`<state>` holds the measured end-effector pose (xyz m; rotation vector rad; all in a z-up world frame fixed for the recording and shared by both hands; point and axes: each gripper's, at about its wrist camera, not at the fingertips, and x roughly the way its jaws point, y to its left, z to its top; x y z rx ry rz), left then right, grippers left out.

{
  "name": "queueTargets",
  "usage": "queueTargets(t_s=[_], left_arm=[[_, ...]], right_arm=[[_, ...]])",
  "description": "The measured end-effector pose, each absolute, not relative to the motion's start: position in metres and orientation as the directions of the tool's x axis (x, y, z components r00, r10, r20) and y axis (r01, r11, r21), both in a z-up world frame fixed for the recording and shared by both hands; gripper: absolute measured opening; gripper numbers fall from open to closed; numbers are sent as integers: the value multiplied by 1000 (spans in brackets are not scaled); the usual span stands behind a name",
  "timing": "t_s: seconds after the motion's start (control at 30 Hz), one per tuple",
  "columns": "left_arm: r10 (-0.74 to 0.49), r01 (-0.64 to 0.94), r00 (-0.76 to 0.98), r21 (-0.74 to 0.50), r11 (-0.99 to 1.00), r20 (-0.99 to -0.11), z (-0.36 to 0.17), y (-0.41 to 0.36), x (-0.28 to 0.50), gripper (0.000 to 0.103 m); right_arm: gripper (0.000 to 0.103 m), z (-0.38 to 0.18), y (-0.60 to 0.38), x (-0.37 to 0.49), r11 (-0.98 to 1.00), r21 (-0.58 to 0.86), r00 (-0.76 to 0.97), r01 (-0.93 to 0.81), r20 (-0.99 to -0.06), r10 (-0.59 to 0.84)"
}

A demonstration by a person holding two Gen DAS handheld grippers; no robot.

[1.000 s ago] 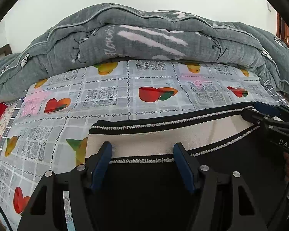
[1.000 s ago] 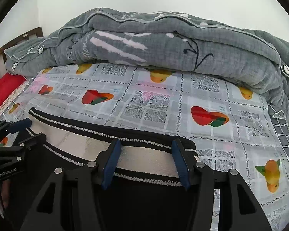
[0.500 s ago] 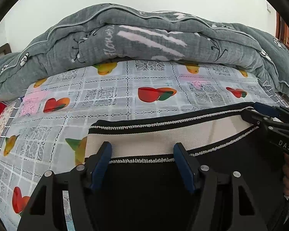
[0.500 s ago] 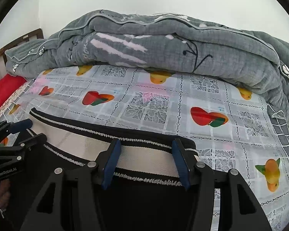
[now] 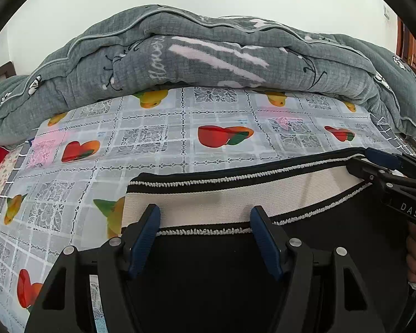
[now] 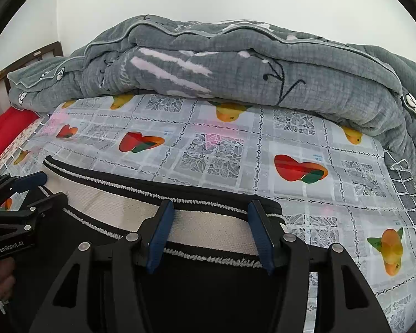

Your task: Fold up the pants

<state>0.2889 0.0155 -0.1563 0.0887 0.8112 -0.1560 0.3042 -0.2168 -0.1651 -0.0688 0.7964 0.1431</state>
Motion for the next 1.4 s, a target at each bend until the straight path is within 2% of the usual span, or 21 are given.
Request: queueTargets(t_s=[1.03,1.3,1.4], left_arm=[[-112,156,697,-3,988,-708,-154,19,284,67],[-78,168,675,50,985,-734,-152,13,283,67],[-49,178,654,90,980,-755,-147,15,264,67]], right_arm=[[55,-165,-216,305,988,-7,687,-151,-720,100],[55,-163,-216,307,988,-5,667,-155,-738,101],[56,-156,-213,297,983,-58,651,-173,-756,70]])
